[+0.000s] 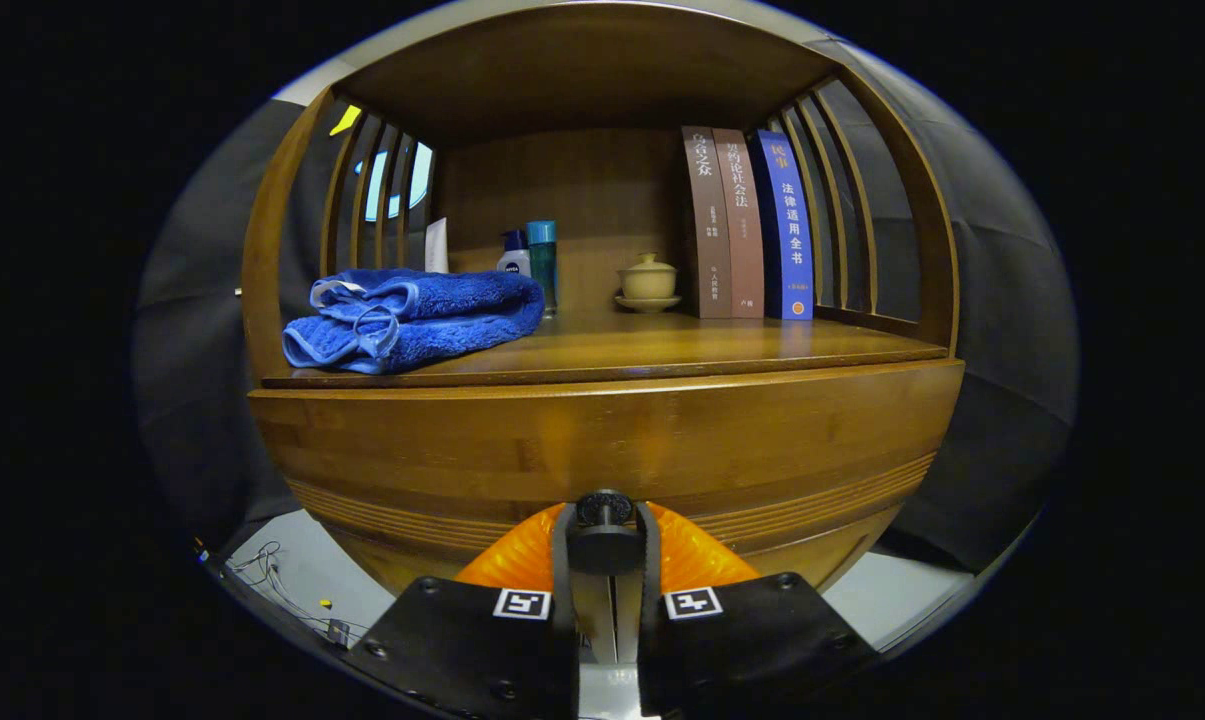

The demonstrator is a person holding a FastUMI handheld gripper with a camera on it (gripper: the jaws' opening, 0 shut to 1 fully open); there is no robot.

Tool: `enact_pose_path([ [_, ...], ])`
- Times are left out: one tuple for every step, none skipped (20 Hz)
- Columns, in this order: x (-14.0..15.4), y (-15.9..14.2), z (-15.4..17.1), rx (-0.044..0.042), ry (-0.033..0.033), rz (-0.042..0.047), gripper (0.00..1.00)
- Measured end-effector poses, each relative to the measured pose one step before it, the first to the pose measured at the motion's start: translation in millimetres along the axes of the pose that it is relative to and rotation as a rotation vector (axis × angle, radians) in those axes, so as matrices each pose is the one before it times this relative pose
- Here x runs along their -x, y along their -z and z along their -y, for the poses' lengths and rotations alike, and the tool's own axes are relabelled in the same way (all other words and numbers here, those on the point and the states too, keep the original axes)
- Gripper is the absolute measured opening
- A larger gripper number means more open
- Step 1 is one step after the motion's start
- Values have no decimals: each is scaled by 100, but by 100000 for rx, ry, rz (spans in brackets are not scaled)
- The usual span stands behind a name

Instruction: Pull open the drawer, take out the items inside it, and place them on the countertop above the cabinet.

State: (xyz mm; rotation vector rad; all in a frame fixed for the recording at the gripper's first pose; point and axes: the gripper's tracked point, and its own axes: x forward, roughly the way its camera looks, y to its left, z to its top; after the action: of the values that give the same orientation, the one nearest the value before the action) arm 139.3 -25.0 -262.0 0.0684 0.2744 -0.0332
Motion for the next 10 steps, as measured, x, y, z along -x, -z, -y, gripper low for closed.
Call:
enact_pose_path([
  [804,187,128,531,254,508,27],
  [898,219,91,62,19,283,27],
  [1053,208,-24,-597,-163,261,27],
  [1072,223,11,-733,-246,-108,27],
  [1052,182,90,-451,-54,-198,27],
  [1092,240,103,-605,-12,-189,27],
  [1034,232,39,-493,-245,-453,27],
  [964,182,-22,-72,-234,-190,27],
  [996,173,12,347,-435,-50,27],
  [908,198,38,-81,-406,-66,27],
])
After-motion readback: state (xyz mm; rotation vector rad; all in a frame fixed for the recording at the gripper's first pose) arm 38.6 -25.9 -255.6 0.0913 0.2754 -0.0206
